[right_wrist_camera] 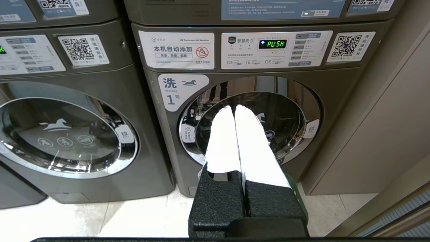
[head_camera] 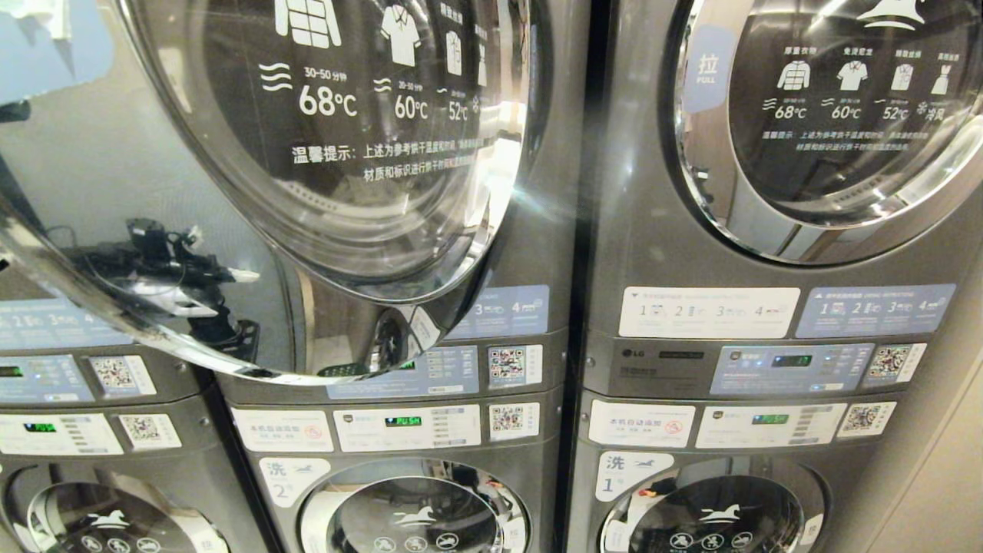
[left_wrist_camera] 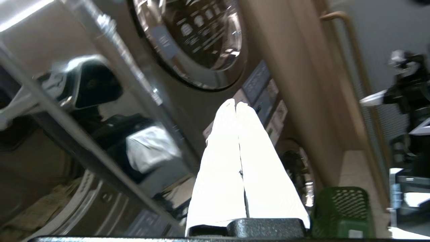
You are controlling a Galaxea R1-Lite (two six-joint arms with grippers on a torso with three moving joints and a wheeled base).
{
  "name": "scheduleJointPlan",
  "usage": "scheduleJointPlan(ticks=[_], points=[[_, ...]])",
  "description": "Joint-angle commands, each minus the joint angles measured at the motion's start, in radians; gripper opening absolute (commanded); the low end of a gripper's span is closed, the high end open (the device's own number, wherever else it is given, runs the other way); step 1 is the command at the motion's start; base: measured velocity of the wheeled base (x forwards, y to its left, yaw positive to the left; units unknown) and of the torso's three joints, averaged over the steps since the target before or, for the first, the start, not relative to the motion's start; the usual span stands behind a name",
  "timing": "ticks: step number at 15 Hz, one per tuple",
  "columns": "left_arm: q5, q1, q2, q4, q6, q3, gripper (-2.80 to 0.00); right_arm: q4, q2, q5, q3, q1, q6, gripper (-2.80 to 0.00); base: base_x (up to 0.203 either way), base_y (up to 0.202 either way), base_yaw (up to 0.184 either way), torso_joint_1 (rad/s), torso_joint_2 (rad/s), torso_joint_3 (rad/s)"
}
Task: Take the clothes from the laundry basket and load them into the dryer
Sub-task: Close the dryer
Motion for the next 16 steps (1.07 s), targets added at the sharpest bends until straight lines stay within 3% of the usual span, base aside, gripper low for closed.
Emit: scheduleJointPlan(ticks=[1,4,7,9,10,12,16], points=[[0.066,-0.004,0.055,-0.004,0.028,0.005,-2.8,0.001,0.001,-0.001,0.0,0.0,0.0,-2.8,0.0,0.0,0.0,0.0,0.0,0.0],[0.248,-0.001,0.03,-0.004,0.037,0.031,-2.8,0.001,0.002,0.0,0.0,0.0,0.0,-2.8,0.0,0.0,0.0,0.0,0.0,0.0],[0.52,0.004,-0.014,-0.001,0.033,0.062,-2.8,0.001,-0.003,0.0,0.0,0.0,0.0,-2.8,0.0,0.0,0.0,0.0,0.0,0.0],[0.698,0.007,-0.021,-0.005,-0.037,0.07,-2.8,0.001,-0.007,0.0,0.0,0.0,0.0,-2.8,0.0,0.0,0.0,0.0,0.0,0.0],[0.754,0.014,-0.018,-0.007,-0.079,0.07,-2.8,0.001,-0.013,0.0,0.0,0.0,0.0,-2.8,0.0,0.0,0.0,0.0,0.0,0.0],[0.807,0.063,-0.004,-0.008,-0.148,0.069,-2.8,0.001,-0.026,0.0,0.0,0.0,0.0,-2.8,0.0,0.0,0.0,0.0,0.0,0.0],[0.811,0.192,0.095,-0.09,-0.232,0.047,-2.8,0.001,-0.066,0.0,0.0,0.0,0.0,-2.8,0.0,0.0,0.0,0.0,0.0,0.0]])
